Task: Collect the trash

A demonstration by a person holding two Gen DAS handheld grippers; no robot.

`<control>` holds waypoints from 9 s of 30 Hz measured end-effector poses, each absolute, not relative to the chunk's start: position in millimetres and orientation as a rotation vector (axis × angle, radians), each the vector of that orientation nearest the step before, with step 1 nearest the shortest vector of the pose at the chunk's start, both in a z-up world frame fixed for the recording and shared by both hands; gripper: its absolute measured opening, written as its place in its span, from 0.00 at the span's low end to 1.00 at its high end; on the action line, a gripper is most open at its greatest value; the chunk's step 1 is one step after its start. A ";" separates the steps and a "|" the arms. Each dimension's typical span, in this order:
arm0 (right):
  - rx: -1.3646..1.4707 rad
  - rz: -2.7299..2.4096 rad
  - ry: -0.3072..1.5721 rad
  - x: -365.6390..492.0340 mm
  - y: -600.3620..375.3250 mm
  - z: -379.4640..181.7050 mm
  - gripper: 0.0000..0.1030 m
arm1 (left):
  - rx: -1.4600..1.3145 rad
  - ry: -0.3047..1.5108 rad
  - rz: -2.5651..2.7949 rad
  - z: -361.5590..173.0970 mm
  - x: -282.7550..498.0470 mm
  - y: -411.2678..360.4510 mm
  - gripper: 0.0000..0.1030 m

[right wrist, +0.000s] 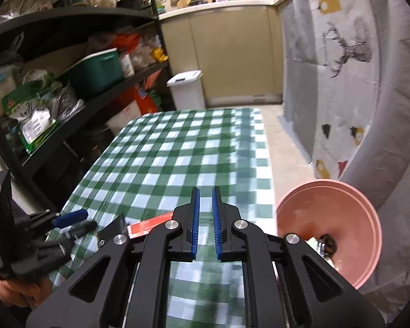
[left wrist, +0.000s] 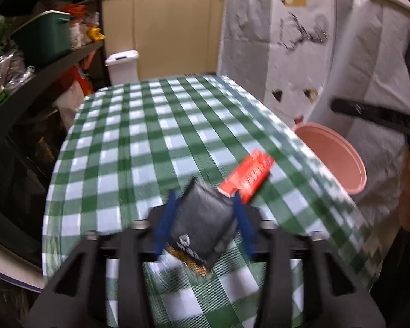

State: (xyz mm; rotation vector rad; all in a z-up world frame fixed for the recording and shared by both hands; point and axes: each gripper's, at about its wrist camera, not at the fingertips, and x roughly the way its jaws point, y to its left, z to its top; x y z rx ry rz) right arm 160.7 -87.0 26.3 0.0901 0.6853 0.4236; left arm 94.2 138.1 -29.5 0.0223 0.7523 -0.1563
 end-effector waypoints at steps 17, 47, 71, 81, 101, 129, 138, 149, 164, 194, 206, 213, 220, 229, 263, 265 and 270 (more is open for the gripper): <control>0.046 0.466 0.785 172.8 -43.7 3.1 0.43 | 0.120 0.881 -0.091 -66.8 111.3 142.2 0.21; -0.007 0.404 1.023 209.1 37.0 -53.6 0.62 | -0.020 0.755 0.041 -26.5 121.7 185.6 0.00; -0.023 0.470 0.922 187.6 14.5 -24.8 0.34 | -0.138 0.689 0.010 -6.8 119.3 196.4 0.00; -0.041 0.463 0.826 171.0 -4.8 -9.4 0.34 | -0.098 0.665 -0.009 4.9 120.8 172.3 0.00; -0.022 0.362 0.623 152.9 -57.5 29.6 0.34 | -0.069 0.641 -0.057 19.8 120.2 132.1 0.00; 0.047 0.245 0.546 158.3 -111.9 49.3 0.34 | -0.048 0.649 -0.109 24.9 138.0 78.3 0.00; 0.074 0.201 0.549 161.4 -141.3 50.1 0.34 | -0.037 0.644 -0.141 26.5 144.3 55.4 0.00; 0.103 0.111 0.555 167.6 -194.8 53.8 0.34 | -0.040 0.639 -0.221 29.1 155.1 7.8 0.00; 0.170 0.031 0.624 183.0 -255.1 41.3 0.34 | -0.035 0.693 -0.379 10.5 182.8 -75.0 0.00; 0.164 -0.038 0.554 109.9 -272.9 62.3 0.76 | -0.007 0.663 -0.334 34.9 126.8 -53.3 0.43; 0.130 -0.104 0.520 21.0 -280.6 68.4 0.85 | -0.047 0.572 -0.244 55.6 38.0 -49.2 0.67; 0.139 -0.091 0.550 -10.0 -278.8 59.9 0.93 | -0.052 0.567 -0.228 58.0 4.8 -51.1 0.89; 0.130 -0.081 0.548 -39.5 -274.0 58.9 0.95 | -0.064 0.556 -0.178 53.4 -14.4 -45.8 0.93; 0.112 -0.084 0.575 -31.9 -268.3 53.4 0.95 | -0.083 0.607 -0.154 38.4 -7.4 -39.3 0.93; 0.071 -0.081 0.570 -28.6 -258.4 54.2 0.95 | -0.053 0.626 -0.171 28.2 -5.3 -44.0 0.93; 0.073 -0.081 0.571 -27.7 -259.9 53.5 0.95 | -0.052 0.623 -0.172 28.7 -5.2 -44.0 0.93; 0.069 -0.080 0.571 -27.0 -260.5 53.3 0.95 | -0.051 0.616 -0.176 29.2 -5.8 -44.8 0.93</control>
